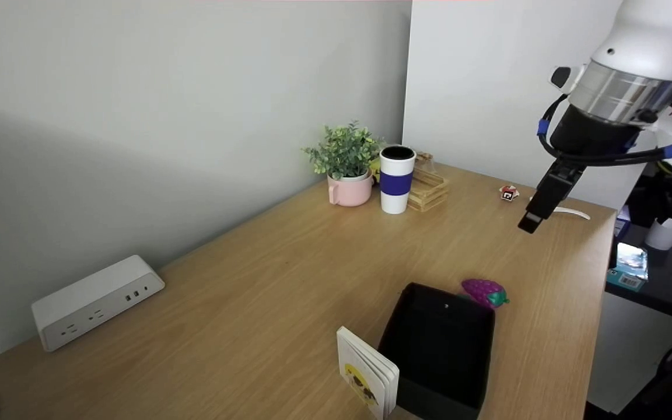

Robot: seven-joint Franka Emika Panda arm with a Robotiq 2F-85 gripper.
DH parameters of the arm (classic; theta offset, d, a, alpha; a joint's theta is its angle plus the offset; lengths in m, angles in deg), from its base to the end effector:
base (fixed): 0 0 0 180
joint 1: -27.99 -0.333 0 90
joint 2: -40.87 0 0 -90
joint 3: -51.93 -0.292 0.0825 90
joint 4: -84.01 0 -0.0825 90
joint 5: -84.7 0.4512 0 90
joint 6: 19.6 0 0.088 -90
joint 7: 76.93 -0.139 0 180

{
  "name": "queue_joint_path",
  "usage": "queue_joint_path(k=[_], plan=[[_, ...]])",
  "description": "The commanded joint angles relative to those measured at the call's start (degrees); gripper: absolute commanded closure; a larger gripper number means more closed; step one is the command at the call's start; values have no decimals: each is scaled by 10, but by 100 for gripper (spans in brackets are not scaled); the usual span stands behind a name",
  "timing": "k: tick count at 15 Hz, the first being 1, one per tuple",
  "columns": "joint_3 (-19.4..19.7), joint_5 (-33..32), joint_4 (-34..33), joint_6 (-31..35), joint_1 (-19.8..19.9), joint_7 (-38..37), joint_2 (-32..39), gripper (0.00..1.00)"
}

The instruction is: Put the purple and red toys in the black box

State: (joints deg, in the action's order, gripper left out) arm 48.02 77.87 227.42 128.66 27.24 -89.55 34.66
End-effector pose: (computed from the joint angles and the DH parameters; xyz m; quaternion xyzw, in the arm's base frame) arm 0.5288 0.0424 0.2375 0.9944 -0.0215 0.1008 0.0249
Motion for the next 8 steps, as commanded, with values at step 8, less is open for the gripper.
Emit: queue_joint_path(k=[8], plan=[[5,32,-2,75,-2,-26,22,0]])
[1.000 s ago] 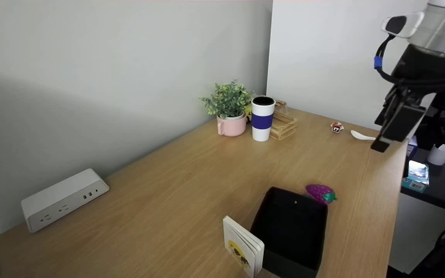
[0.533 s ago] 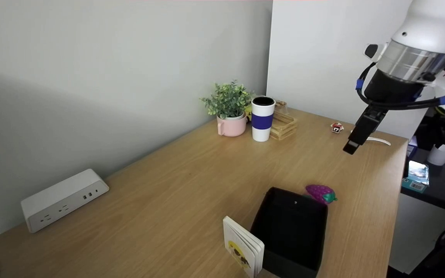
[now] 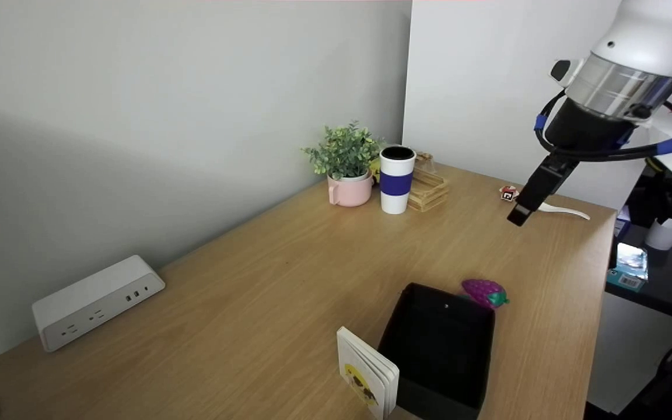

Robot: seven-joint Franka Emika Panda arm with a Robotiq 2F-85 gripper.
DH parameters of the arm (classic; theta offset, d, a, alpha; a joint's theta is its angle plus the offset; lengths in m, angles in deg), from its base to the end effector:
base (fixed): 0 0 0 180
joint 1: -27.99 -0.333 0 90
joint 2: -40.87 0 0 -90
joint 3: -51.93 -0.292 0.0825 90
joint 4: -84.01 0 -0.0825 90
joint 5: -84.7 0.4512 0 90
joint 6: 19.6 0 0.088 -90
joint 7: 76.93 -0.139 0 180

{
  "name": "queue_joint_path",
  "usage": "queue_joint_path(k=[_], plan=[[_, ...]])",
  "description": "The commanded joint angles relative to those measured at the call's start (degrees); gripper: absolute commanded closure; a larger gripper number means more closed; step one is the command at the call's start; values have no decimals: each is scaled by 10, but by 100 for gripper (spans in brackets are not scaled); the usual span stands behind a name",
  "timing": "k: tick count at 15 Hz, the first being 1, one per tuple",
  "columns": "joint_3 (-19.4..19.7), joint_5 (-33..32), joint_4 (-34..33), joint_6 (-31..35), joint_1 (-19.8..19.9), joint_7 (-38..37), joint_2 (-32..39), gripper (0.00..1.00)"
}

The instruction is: Put the purple and red toys in the black box

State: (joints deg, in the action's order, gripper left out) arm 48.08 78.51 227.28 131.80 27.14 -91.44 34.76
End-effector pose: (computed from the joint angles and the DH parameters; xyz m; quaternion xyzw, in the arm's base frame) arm 0.5358 0.0444 0.2441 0.9909 -0.0408 0.1276 0.0140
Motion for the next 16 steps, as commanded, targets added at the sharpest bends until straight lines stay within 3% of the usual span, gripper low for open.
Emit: queue_joint_path(k=[1,7,15,16], plan=[[4,34,-3,56,-1,-10,29,0],[6,74,-18,128,-5,-21,99,0],[8,106,-95,72,-4,10,207,0],[15,98,-65,100,-12,-7,186,0]])
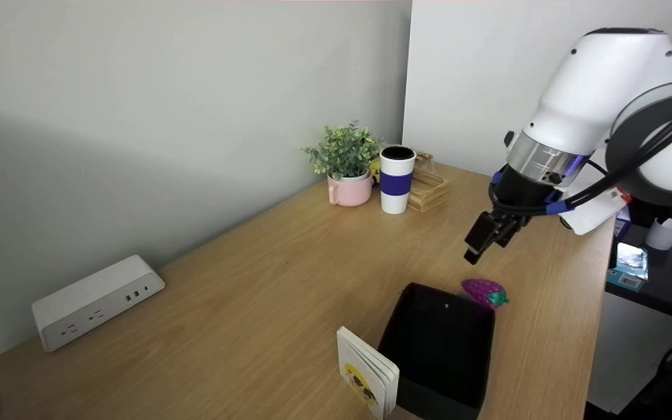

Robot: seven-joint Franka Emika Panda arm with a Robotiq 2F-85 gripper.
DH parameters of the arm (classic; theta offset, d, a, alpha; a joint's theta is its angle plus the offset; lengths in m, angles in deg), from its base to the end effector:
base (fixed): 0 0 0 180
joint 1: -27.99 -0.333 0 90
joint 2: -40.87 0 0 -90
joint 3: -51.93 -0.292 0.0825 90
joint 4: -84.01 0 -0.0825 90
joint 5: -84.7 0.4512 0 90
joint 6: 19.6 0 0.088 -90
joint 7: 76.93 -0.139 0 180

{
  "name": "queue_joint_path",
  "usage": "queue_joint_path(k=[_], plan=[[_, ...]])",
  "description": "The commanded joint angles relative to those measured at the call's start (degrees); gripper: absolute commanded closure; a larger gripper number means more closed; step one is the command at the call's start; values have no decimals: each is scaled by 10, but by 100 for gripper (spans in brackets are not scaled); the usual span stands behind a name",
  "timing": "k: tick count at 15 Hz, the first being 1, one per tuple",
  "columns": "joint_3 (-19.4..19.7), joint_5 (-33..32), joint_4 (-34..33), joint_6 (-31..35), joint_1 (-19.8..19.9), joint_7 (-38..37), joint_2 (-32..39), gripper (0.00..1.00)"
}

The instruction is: Put the purple and red toys in the black box

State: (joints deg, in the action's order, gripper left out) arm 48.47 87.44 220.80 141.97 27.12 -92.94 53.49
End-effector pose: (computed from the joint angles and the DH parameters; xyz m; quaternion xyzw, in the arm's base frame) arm 0.5587 0.0422 0.1363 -0.9864 0.1242 -0.1014 0.0348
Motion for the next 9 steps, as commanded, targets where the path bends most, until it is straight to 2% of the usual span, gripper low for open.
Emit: queue_joint_path(k=[1,9], plan=[[11,10,-9,-6,-11,12,8,0],[6,22,-27,-21,-11,13,23,0]])
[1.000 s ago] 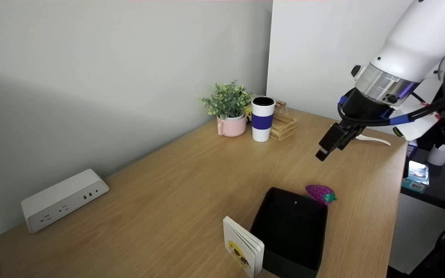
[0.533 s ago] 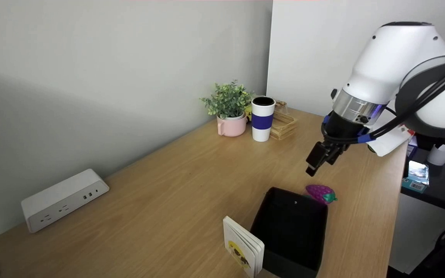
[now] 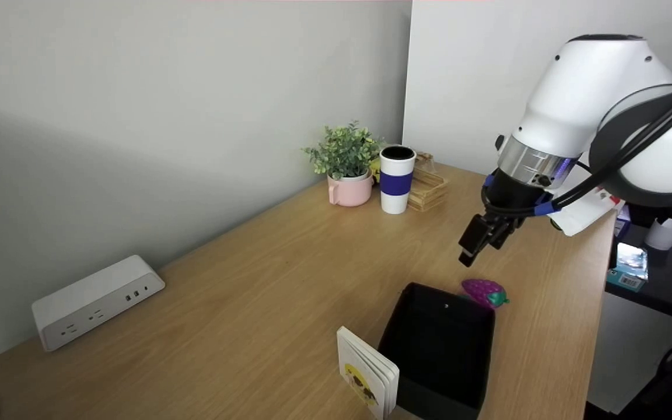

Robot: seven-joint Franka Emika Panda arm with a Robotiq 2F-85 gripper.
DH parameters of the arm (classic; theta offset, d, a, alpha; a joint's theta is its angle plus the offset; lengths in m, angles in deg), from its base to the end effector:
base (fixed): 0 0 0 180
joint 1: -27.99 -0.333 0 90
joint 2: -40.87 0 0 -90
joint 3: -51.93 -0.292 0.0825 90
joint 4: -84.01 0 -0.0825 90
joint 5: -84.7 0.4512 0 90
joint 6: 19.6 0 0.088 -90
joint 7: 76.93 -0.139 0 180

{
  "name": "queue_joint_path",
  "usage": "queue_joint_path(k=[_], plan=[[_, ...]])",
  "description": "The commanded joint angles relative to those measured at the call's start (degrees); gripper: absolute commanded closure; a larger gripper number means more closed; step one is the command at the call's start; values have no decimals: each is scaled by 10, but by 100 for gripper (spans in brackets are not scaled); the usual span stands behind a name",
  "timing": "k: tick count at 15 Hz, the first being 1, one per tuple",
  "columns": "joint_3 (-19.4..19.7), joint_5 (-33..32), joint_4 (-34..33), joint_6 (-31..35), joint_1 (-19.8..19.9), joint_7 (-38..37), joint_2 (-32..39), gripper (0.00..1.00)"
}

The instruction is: Put the purple and red toys in the black box

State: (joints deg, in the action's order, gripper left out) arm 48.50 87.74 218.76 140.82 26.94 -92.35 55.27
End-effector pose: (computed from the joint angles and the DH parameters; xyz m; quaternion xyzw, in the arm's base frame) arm 0.5665 0.0444 0.1313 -0.9877 0.1204 -0.0935 0.0353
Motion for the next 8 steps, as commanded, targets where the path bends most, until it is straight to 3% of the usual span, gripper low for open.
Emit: queue_joint_path(k=[1,8], plan=[[6,20,-9,-12,-10,7,9,0],[7,23,-22,-35,-16,3,26,0]])
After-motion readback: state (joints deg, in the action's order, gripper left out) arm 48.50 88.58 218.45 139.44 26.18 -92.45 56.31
